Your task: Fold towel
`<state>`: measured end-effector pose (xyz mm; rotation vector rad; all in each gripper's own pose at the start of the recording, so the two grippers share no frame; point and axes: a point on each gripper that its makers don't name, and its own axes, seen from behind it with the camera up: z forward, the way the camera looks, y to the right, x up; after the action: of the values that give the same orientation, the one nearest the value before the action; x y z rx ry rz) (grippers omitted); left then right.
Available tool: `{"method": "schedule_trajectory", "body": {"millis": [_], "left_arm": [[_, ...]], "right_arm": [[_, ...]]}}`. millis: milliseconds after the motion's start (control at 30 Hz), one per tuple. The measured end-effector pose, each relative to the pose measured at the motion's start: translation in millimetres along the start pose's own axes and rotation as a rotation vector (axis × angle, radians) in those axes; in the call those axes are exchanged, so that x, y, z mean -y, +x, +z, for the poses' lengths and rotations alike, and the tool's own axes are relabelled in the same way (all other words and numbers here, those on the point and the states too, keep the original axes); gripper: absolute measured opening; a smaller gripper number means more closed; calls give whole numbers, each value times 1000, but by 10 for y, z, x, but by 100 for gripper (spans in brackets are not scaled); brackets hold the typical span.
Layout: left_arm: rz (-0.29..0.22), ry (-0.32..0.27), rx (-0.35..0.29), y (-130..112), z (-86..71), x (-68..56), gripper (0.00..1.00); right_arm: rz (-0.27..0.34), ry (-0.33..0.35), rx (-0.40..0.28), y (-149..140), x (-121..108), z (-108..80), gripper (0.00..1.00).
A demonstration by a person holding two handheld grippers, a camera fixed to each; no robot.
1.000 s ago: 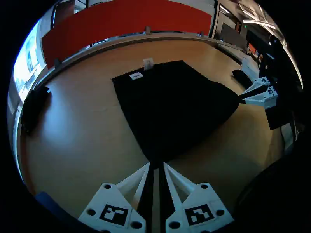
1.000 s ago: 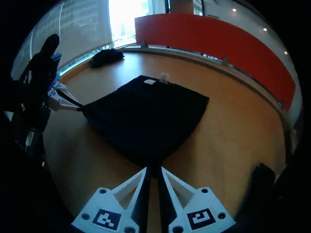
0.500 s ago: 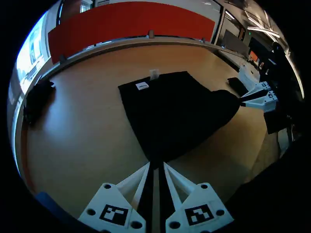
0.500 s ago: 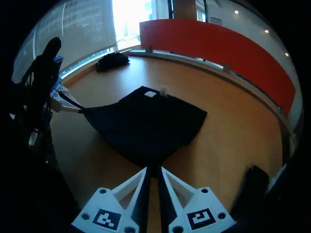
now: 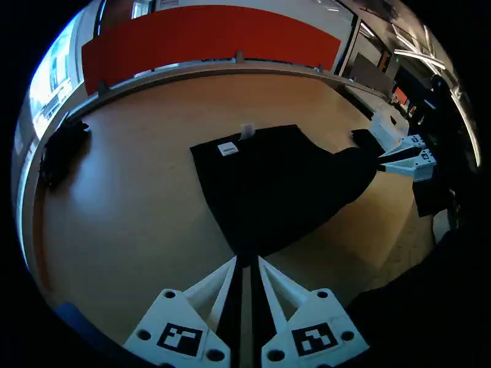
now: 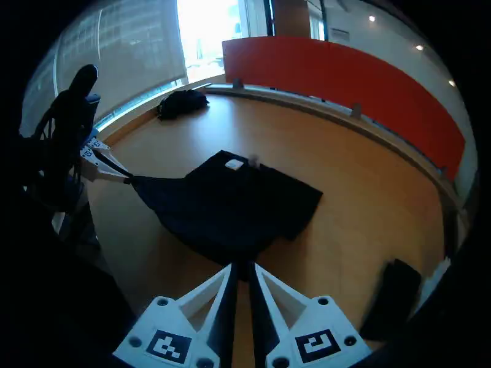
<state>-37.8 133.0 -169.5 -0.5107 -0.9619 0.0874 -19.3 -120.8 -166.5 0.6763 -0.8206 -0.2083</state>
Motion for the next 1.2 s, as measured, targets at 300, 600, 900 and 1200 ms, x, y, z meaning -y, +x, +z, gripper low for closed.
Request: {"method": "schedule_trajectory", "body": {"millis": [300, 600, 900, 1200], "left_arm": [[-28, -16, 8, -48, -188, -113, 8], [-40, -30, 14, -99, -317, -173, 8], [-41, -27, 6, -66, -330, -156, 8], [-38, -16, -20, 115, -249, -75, 8]], "right_arm": [[1, 15, 7, -13, 106, -152, 12], [22, 32, 15, -38, 196, -276, 12], [16, 37, 20, -58, 233, -272, 12], [14, 22, 12, 52, 122, -214, 12]]}}
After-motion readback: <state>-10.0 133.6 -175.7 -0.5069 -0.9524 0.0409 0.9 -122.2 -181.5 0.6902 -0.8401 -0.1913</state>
